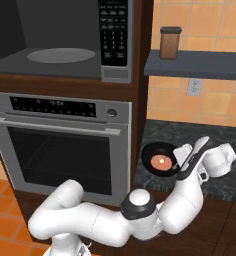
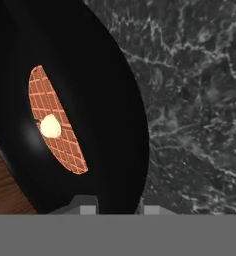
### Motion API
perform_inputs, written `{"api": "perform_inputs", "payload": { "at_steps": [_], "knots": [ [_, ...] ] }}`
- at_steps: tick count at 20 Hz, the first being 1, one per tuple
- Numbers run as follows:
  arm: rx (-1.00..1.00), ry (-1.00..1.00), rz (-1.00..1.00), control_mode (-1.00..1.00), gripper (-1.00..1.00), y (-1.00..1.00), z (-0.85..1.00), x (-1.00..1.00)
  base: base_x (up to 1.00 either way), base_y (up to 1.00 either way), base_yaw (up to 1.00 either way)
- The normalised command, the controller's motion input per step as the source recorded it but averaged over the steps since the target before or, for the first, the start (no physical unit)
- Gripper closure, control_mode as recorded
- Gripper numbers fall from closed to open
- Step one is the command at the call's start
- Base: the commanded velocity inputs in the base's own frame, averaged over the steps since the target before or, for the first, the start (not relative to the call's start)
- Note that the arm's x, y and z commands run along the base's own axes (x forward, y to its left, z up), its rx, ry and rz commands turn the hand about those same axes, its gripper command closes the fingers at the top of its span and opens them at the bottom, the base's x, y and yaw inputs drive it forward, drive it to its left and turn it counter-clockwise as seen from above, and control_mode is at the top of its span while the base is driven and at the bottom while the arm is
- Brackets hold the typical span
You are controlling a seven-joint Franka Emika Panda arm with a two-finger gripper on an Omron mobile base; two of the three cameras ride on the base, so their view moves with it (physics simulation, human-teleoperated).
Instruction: Open the microwave, place the bowl with waffle inside the microwave, then close the microwave door and turn it on.
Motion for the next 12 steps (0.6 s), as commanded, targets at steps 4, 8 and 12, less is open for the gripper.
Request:
{"api": "perform_inputs", "payload": {
  "at_steps": [4, 8, 12],
  "knots": [
    [-0.12, -0.05, -0.23, -1.0, 1.0, 0.11, 0.33, -0.92, 0.0, 0.0, 0.0],
    [-0.1, 0.0, -0.4, -1.0, 1.0, 0.01, 0.34, -0.64, 0.0, 0.0, 0.0],
    [-0.11, -0.05, -0.43, -1.0, 1.0, 0.14, 0.24, -0.94, 0.0, 0.0, 0.0]
  ]
}}
